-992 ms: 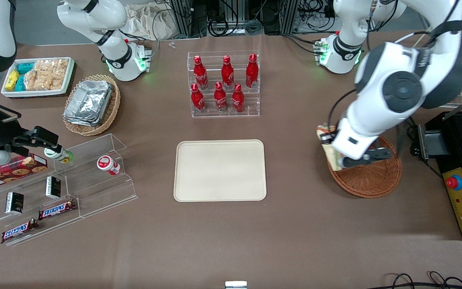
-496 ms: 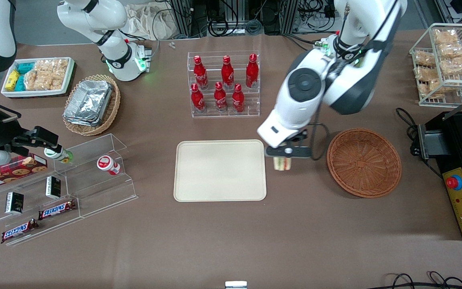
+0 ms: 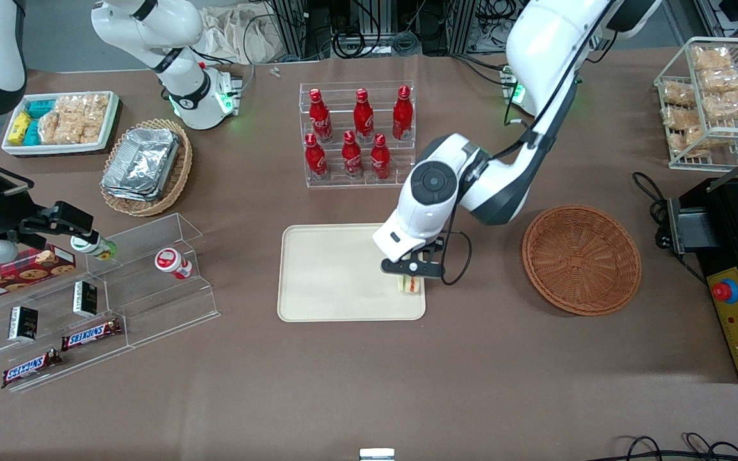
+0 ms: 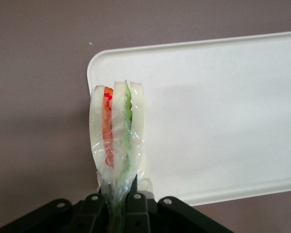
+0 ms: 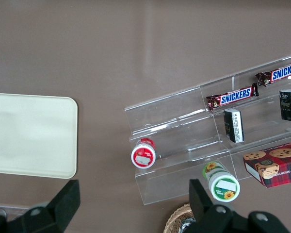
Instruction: Place sandwich from basket to tray
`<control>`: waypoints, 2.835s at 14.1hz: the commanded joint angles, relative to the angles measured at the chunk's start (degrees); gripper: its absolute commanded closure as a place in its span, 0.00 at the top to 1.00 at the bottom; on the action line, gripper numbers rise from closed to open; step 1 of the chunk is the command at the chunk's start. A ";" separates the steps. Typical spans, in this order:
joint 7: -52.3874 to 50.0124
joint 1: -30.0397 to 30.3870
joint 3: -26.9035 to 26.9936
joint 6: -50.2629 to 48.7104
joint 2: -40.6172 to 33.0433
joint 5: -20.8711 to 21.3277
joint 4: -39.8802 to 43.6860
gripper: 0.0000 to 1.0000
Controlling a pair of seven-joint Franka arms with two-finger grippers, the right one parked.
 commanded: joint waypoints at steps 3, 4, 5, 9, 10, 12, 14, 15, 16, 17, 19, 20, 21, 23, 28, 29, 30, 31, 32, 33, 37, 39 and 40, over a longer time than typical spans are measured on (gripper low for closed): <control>-3.02 -0.84 0.41 4.36 5.78 0.26 2.44 0.06; -3.45 -0.93 0.50 5.32 6.31 0.26 2.35 0.07; -4.42 -0.84 0.50 5.68 6.66 0.26 2.27 0.07; -4.34 -0.75 0.50 5.42 7.02 0.52 2.27 0.76; -4.34 -0.58 0.50 4.99 6.67 0.61 2.27 0.98; -4.95 -0.05 0.58 1.32 4.31 0.18 2.09 0.99; -4.87 0.21 1.11 -6.32 -0.25 0.18 2.18 0.99; -4.34 0.21 2.68 -9.05 -2.54 0.18 2.09 0.99; -3.90 0.21 4.78 -11.69 -4.65 0.09 2.18 0.99; -2.68 0.21 5.67 -14.07 -6.50 0.17 2.09 0.98; 0.92 0.21 9.27 -17.77 -9.23 0.00 2.09 0.98; 2.85 0.21 10.24 -19.35 -10.72 -0.09 2.09 0.98; 4.61 0.21 11.82 -21.45 -11.95 -0.52 2.18 0.98; 8.39 0.21 15.51 -24.45 -14.33 -1.84 2.18 0.99; 18.76 0.21 23.07 -30.25 -19.51 -2.29 2.71 0.99; 18.86 0.13 23.43 -31.22 -20.22 -2.20 2.79 0.99; 18.26 0.04 23.52 -31.49 -20.49 -2.11 2.97 1.00; 17.73 0.12 23.61 -31.49 -20.58 -2.02 3.14 1.00; 18.33 0.21 24.13 -31.49 -20.58 -1.93 3.15 1.00; 18.25 0.13 25.10 -31.58 -20.58 -1.93 3.23 1.00; 16.50 0.12 25.54 -32.46 -20.58 -0.96 3.06 1.00; 17.45 0.13 26.68 -32.46 -20.49 -0.97 3.06 1.00; 17.46 0.13 27.91 -32.46 -20.49 -1.84 3.06 1.00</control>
